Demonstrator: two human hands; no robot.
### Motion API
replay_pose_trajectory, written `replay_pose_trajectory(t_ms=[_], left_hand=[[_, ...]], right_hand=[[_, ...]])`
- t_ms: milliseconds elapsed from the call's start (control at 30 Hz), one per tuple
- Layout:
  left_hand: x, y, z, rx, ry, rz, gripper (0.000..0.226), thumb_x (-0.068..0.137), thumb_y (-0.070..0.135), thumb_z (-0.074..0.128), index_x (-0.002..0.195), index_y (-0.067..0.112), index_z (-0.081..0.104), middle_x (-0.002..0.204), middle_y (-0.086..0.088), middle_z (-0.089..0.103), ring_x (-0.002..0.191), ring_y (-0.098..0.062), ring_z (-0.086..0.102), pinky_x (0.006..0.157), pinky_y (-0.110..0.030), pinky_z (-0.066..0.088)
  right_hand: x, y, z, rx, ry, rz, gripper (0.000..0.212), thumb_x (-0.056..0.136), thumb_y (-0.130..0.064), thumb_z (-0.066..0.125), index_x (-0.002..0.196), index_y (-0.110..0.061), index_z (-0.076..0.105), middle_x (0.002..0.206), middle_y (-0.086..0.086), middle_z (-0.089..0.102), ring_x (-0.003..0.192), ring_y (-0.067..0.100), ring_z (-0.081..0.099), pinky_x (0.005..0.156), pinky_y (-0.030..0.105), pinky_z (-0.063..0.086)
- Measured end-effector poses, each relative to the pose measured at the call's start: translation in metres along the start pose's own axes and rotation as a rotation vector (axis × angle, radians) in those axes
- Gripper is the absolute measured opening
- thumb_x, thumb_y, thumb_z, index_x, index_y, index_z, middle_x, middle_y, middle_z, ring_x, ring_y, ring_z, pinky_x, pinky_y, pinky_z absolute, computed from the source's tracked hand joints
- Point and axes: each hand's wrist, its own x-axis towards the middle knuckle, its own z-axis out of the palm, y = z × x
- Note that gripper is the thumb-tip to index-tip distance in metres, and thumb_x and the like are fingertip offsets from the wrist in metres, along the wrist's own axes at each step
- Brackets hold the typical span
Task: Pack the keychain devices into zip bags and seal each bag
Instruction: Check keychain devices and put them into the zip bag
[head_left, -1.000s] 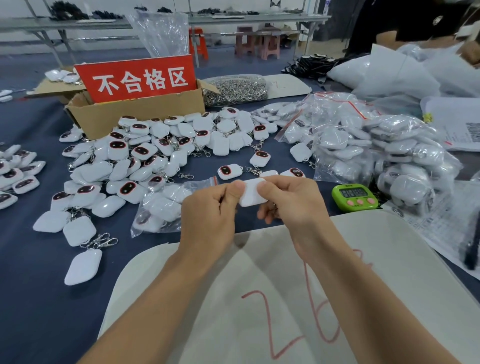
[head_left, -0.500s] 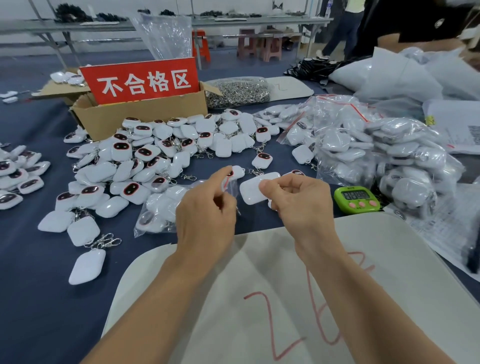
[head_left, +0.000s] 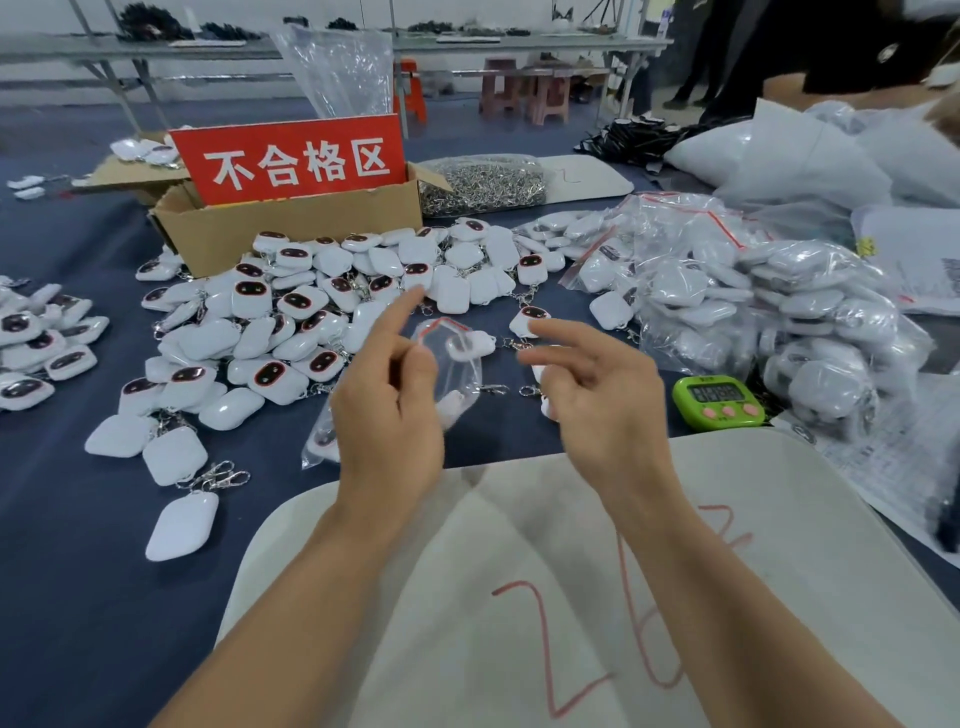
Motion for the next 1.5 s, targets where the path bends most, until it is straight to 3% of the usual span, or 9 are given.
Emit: replay_pose_trajectory(t_ms=[200, 367, 567, 767, 967, 1167, 1267, 1400, 1500], left_hand=[[0.028, 0.009, -0.022, -0.057, 0.191, -0.008, 0.045, 0.099, 0.006, 0.049, 0.136, 0.026, 0.065, 0.073, 0.014, 0.05, 0.07, 0.001, 0.047, 0.077, -0.012, 0.042], [0.045, 0.019, -0.045, 0.024, 0.37, 0.212, 0.043, 0.099, 0.008, 0.047, 0.138, 0.02, 0.062, 0.072, 0.018, 0.047, 0.072, -0.002, 0.047, 0.076, -0.015, 0.041], [0.001, 0.01, -0.018, 0.365, 0.015, 0.317, 0.04, 0.096, 0.006, 0.054, 0.134, 0.015, 0.066, 0.081, 0.013, 0.047, 0.076, -0.009, 0.042, 0.075, -0.022, 0.035], [-0.023, -0.007, 0.017, 0.617, -0.513, 0.033, 0.035, 0.093, 0.033, 0.056, 0.128, 0.038, 0.053, 0.093, 0.009, 0.067, 0.097, -0.023, 0.063, 0.075, -0.033, 0.038], [-0.021, -0.012, 0.016, 0.506, -0.504, -0.001, 0.042, 0.086, 0.035, 0.053, 0.127, 0.041, 0.061, 0.078, 0.015, 0.06, 0.085, -0.01, 0.058, 0.078, -0.029, 0.04], [-0.02, 0.006, 0.013, 0.084, -0.487, -0.023, 0.018, 0.085, 0.05, 0.065, 0.099, 0.042, 0.072, 0.071, 0.016, 0.068, 0.064, -0.005, 0.058, 0.06, -0.012, 0.04], [-0.018, 0.006, 0.012, -0.049, -0.389, -0.105, 0.014, 0.088, 0.048, 0.068, 0.101, 0.051, 0.073, 0.073, 0.012, 0.071, 0.064, -0.009, 0.061, 0.061, -0.021, 0.047], [-0.012, 0.003, 0.011, -0.158, -0.252, -0.167, 0.019, 0.09, 0.041, 0.065, 0.102, 0.054, 0.073, 0.092, 0.013, 0.077, 0.089, -0.014, 0.072, 0.084, -0.038, 0.058], [-0.01, 0.004, 0.011, -0.24, -0.235, -0.18, 0.019, 0.092, 0.041, 0.062, 0.105, 0.045, 0.074, 0.104, 0.016, 0.077, 0.102, -0.009, 0.072, 0.089, -0.028, 0.054]], right_hand=[[0.004, 0.009, -0.016, -0.469, 0.128, 0.028, 0.029, 0.09, -0.01, 0.063, 0.11, -0.026, 0.078, 0.079, -0.02, 0.066, 0.105, 0.02, 0.065, 0.083, 0.028, 0.046], [0.001, 0.01, -0.018, -0.654, -0.055, 0.134, 0.028, 0.085, -0.034, 0.073, 0.112, -0.028, 0.076, 0.1, 0.001, 0.071, 0.111, 0.028, 0.058, 0.089, 0.036, 0.049], [0.001, 0.012, -0.016, -0.773, -0.108, 0.095, 0.017, 0.096, -0.03, 0.056, 0.094, -0.02, 0.07, 0.087, 0.004, 0.071, 0.092, 0.034, 0.059, 0.07, 0.038, 0.045], [0.01, 0.014, -0.013, -0.356, 0.06, 0.177, 0.028, 0.099, -0.019, 0.053, 0.098, -0.024, 0.08, 0.087, -0.001, 0.074, 0.088, 0.025, 0.066, 0.08, 0.035, 0.053], [0.011, 0.009, -0.012, 0.221, 0.089, 0.305, 0.025, 0.097, -0.008, 0.058, 0.089, -0.015, 0.08, 0.063, -0.007, 0.067, 0.049, 0.007, 0.054, 0.047, 0.017, 0.041], [0.003, -0.001, -0.008, 0.546, -0.046, 0.4, 0.009, 0.098, -0.002, 0.064, 0.097, -0.008, 0.071, 0.085, 0.01, 0.077, 0.074, 0.022, 0.074, 0.064, 0.03, 0.06], [0.0, -0.003, -0.006, 0.546, -0.058, 0.364, 0.013, 0.092, 0.003, 0.069, 0.09, -0.01, 0.068, 0.081, 0.012, 0.074, 0.072, 0.02, 0.07, 0.076, 0.032, 0.06], [0.002, -0.005, -0.012, 0.266, -0.087, 0.234, 0.018, 0.083, -0.007, 0.081, 0.073, -0.01, 0.066, 0.061, 0.002, 0.065, 0.059, 0.01, 0.053, 0.057, 0.014, 0.041], [-0.003, -0.003, -0.006, 0.015, -0.081, 0.219, 0.02, 0.075, -0.016, 0.083, 0.065, -0.015, 0.066, 0.054, -0.005, 0.058, 0.054, 0.011, 0.046, 0.054, 0.02, 0.036]])
